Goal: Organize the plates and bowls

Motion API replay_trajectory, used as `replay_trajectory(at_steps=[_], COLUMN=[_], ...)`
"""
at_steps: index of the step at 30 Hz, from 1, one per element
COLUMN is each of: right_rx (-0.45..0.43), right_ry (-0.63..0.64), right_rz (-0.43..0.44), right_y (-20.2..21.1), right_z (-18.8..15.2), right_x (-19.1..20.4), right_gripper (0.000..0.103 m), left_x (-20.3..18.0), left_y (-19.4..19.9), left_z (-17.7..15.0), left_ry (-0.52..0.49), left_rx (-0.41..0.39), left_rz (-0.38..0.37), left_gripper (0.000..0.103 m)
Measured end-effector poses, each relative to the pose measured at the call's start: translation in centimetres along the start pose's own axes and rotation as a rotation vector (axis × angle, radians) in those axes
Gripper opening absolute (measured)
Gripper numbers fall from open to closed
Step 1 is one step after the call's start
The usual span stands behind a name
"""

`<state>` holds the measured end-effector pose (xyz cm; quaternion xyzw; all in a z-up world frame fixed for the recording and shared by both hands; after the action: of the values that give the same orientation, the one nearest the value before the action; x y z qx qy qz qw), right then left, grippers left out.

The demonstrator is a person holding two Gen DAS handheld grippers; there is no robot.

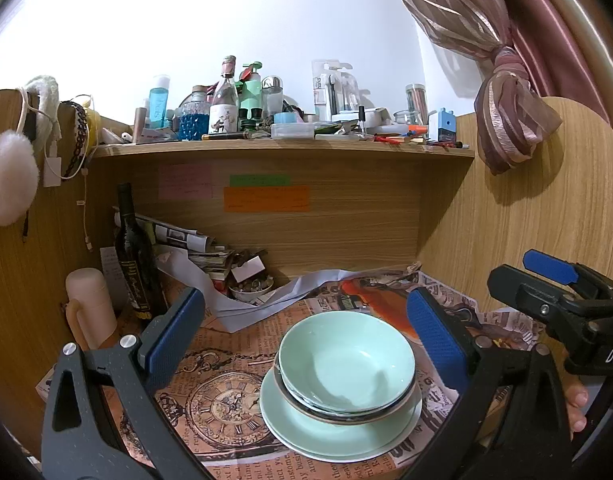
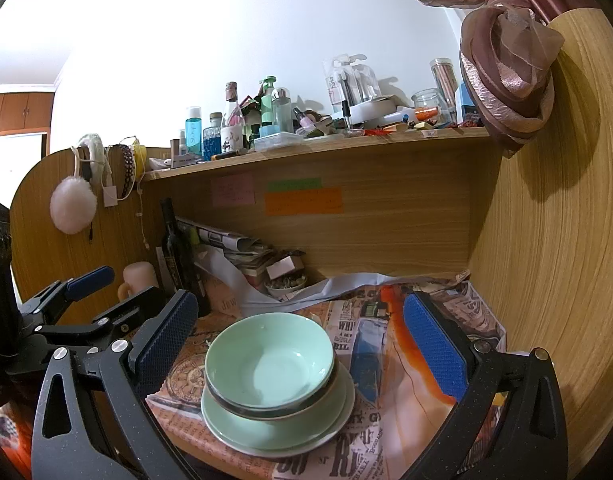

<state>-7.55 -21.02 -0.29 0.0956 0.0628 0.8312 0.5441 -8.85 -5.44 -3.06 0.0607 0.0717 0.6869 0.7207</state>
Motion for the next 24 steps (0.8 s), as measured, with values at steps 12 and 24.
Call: replay_trajectory(at_steps=[12,24], right_rx=[0.000,0.006], right_ry=[0.001,-0.003], right_rz=[0.001,0.004], right_y=[-0.02,-0.08], right_z=[-0.02,0.13], right_x=[-0.03,-0.16], right_gripper=[0.103,0.103], left_x=[-0.15,-0.52], left_y=[-0.08,-0.35], left_z=[0.03,0.06], left_ry=[0.000,0.017], left_rx=[0.001,0.020], left_rz=[-0.004,-0.017], left_gripper=[0.103,0.103])
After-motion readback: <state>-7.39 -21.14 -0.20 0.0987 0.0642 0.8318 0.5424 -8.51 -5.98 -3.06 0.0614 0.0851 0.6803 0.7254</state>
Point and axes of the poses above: each gripper's, at about its wrist camera, not at the fingertips, and y roughly against the way its jaws point, x to its left, z to its top, the point moved 1 cm from there along -y, roughly the way its jaws point, and after that the axes turned 1 degree about -z, right-handed, at the moved point
